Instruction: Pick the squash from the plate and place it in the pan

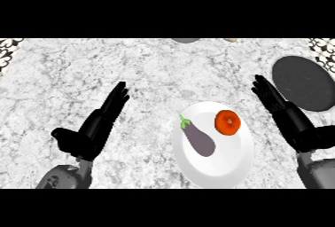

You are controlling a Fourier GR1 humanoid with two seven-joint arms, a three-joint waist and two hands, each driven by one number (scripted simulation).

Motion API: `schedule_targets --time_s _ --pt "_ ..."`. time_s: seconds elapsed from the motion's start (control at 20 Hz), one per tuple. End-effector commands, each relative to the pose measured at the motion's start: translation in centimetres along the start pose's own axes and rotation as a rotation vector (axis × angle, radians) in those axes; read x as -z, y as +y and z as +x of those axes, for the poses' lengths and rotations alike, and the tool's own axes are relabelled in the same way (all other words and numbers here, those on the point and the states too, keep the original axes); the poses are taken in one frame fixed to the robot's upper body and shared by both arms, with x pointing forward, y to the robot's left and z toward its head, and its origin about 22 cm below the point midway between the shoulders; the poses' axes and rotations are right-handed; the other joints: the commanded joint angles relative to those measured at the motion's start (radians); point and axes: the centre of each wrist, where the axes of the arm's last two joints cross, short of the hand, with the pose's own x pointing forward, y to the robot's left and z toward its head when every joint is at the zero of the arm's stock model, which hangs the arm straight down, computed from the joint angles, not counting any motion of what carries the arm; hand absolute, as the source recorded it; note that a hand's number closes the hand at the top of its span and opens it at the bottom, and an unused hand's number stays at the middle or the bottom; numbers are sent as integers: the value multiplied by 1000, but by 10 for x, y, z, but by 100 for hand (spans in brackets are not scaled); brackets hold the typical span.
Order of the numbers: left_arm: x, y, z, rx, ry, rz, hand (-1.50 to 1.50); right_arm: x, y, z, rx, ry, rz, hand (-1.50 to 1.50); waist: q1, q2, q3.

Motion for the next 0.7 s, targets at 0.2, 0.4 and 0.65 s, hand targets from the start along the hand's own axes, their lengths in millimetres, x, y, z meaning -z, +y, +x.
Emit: schedule_targets --time_s 0.2,0.4,0.65 --pt "16 58 16 156 -71 263 0 26 3 -21 83 -29 390 150 56 -24 21" --pt "6 78 12 146 -8 338 0 8 -33 -41 -173 -197 182 -150 14 -41 21" --pt "4 86 8 153 -26 387 0 -32 -85 -55 -366 -314 70 -150 -9 -45 18"
